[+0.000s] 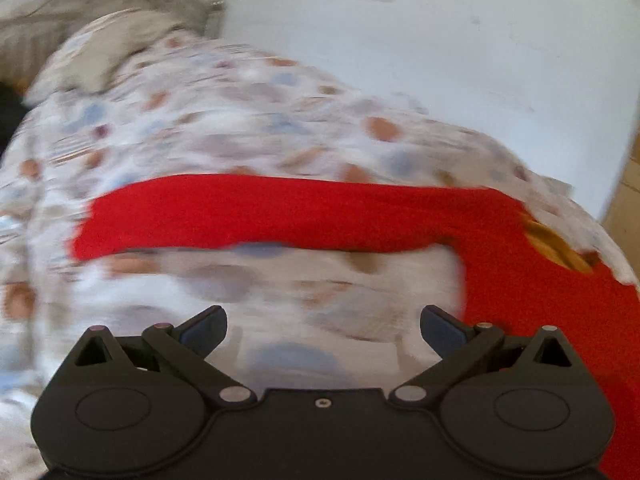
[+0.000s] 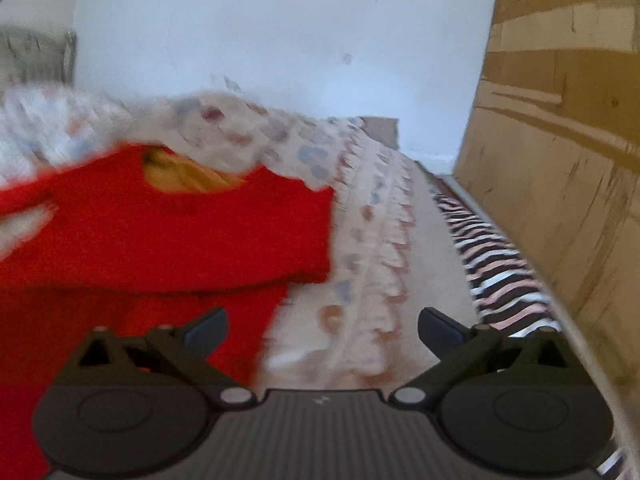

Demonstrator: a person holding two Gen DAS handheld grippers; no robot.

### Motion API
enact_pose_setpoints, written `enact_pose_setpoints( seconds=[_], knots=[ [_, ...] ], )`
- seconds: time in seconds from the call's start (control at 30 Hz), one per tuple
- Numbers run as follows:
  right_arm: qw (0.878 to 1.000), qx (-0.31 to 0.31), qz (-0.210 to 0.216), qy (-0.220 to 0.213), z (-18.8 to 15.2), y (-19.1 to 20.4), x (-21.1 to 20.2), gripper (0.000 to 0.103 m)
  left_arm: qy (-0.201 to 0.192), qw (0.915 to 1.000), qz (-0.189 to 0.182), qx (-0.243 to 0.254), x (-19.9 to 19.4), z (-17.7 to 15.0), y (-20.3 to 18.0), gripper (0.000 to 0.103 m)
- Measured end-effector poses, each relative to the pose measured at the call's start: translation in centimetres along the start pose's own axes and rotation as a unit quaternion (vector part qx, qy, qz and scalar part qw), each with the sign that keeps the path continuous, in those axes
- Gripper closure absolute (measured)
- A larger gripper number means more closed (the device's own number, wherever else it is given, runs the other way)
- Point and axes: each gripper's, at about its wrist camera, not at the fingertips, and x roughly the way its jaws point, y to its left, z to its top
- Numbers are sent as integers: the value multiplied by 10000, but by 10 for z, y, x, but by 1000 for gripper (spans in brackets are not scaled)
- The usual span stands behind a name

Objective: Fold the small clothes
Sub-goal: 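Grasp the other sweater sleeve end with the left gripper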

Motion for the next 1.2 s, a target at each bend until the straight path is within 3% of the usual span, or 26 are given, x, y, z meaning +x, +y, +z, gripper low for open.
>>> enact_pose_setpoints(
  seconds=[0.23,0.4,0.53,0.63,0.73,0.8,0.9,1.2],
  knots=[
    [9925,610,928,-514,-25,50,-42,0,30,9948,673,-758,15,21,102,1],
    [9906,928,973,-263,-46,77,-24,0,187,9860,996,-1324,34,36,148,1],
    [9906,1078,840,-107,-58,80,-11,0,327,9750,915,-2000,52,43,174,1],
    [9876,1215,991,-67,-66,77,-9,0,278,9598,888,-2648,62,42,190,14],
    [9832,1472,1078,24,-73,71,-5,0,183,9488,986,-2996,67,42,197,43],
    [9809,1600,1104,64,-76,68,-3,0,123,9492,990,-2985,69,45,196,75],
    [9813,1574,1102,93,-77,69,0,0,71,9546,963,-2818,69,53,191,89],
    [9853,1347,1041,148,-77,80,1,0,-712,9794,919,-1654,40,104,146,94]
  ],
)
